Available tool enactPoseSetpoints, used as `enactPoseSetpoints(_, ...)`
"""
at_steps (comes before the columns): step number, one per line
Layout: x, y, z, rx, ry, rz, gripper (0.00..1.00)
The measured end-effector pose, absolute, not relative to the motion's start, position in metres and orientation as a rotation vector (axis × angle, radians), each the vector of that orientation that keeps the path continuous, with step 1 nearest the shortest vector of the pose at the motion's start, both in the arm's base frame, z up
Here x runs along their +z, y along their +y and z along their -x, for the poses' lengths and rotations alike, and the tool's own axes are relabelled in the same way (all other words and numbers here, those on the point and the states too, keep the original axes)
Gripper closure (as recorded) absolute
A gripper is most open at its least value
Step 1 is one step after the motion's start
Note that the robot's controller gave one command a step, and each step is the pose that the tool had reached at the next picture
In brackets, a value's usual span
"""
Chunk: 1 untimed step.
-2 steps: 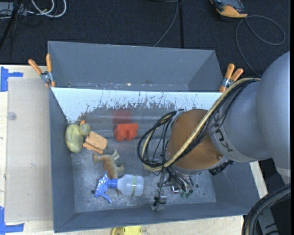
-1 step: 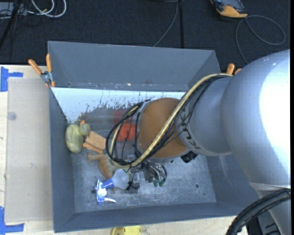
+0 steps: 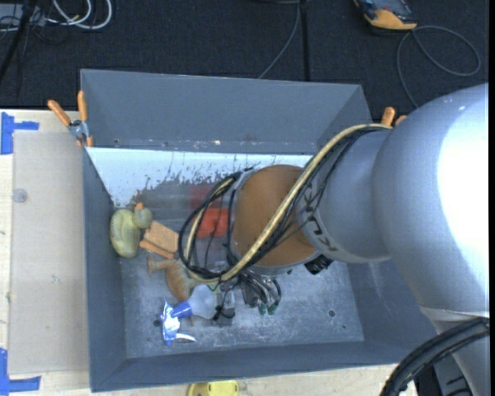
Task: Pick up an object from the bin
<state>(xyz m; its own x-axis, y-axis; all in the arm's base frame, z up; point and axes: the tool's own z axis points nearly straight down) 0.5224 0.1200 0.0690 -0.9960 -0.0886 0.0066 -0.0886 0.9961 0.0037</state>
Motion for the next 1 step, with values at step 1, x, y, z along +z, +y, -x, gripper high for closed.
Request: enactPoseSetpoints(1, 0.2069, 0.1138, -0.5344, -0.005, -3.131, -0.179, 1.0)
